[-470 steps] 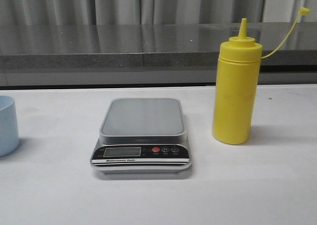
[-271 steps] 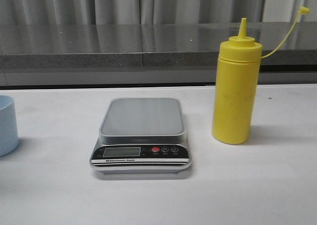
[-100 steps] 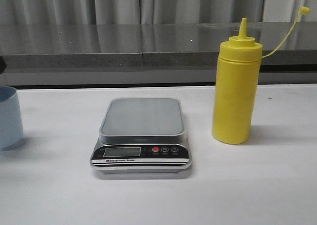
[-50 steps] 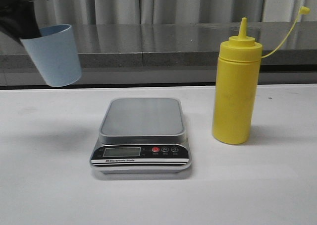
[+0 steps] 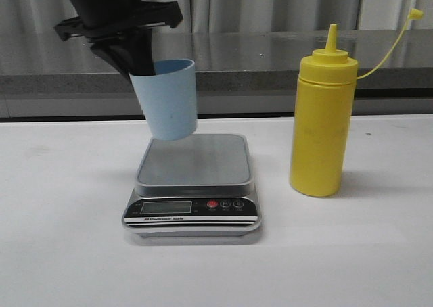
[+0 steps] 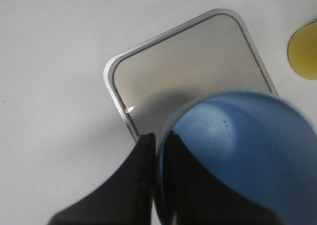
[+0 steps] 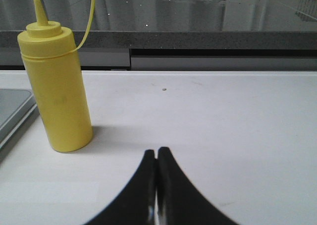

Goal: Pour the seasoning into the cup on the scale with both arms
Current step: 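Lift the blue cup with the left gripper and carry it over the scale, then set the cup on the scale, open the left gripper and lift away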

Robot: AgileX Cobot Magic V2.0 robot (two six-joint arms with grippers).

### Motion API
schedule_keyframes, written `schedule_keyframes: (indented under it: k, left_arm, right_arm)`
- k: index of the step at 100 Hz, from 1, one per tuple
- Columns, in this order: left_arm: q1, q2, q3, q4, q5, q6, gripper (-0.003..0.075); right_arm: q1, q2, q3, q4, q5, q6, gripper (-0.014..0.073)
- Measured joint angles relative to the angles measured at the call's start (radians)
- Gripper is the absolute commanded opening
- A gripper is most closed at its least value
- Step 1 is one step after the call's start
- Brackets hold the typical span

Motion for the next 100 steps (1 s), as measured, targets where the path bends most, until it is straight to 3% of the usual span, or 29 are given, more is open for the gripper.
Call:
schedule_keyframes:
  k: [25, 87, 100]
  left_arm:
    - [-0.062, 0.065, -0.053, 0.049, 0.002, -0.036, -0.0020]
    - [-0.064, 0.114, -0.067, 0.061, 0.002, -0.040, -0.0015]
    - [-0.064, 0.114, -0.067, 0.061, 0.002, -0.040, 0.0088]
  right_arm:
    - [0.000, 0.000, 0.000, 0.000, -0.002, 0.000, -0.0068]
    - [0.000, 0.000, 0.000, 0.000, -0.002, 0.000, -0.0068]
    - [0.000, 0.000, 0.000, 0.000, -0.002, 0.000, -0.0068]
